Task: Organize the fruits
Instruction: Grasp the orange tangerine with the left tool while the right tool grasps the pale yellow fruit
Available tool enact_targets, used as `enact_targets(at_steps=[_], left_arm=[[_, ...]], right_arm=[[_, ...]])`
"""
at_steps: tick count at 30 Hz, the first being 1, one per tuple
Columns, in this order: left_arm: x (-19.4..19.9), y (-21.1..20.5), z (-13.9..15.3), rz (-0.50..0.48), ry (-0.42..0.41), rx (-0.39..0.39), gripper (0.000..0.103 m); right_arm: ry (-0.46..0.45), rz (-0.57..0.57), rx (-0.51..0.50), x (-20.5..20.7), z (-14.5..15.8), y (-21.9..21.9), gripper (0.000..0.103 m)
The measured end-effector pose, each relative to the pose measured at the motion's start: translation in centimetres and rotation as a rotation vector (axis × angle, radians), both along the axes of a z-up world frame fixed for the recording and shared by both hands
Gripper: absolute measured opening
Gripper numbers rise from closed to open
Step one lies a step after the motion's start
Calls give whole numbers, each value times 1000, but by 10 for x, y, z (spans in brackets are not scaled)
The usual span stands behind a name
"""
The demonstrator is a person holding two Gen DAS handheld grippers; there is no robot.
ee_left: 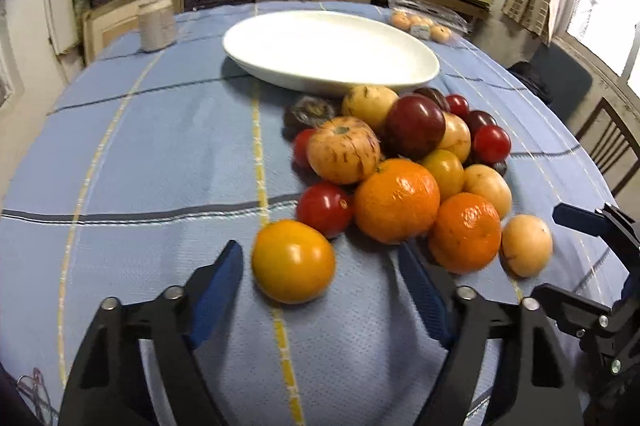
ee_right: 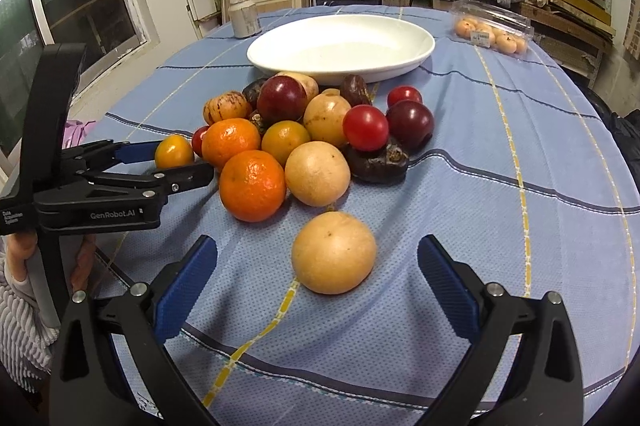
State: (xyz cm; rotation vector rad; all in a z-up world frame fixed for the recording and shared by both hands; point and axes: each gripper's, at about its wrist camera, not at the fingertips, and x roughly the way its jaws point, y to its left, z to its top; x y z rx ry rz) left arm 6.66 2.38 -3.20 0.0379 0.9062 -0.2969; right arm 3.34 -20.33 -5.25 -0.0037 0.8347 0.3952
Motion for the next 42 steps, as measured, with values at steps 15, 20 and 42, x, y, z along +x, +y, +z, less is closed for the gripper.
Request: enact_targets(at_steps=[15,20,42], left_arm=[[-3,-4,0,-31,-4,-13,37],[-4,-1,0,-25,-1,-25,37],[-27,12,3,24,25,-12,37]], right_arm=[[29,13,9,6,-5,-1,64],[71,-1,9,13,-11,-2,53],[81,-19,-2,17,-13,-3,46]])
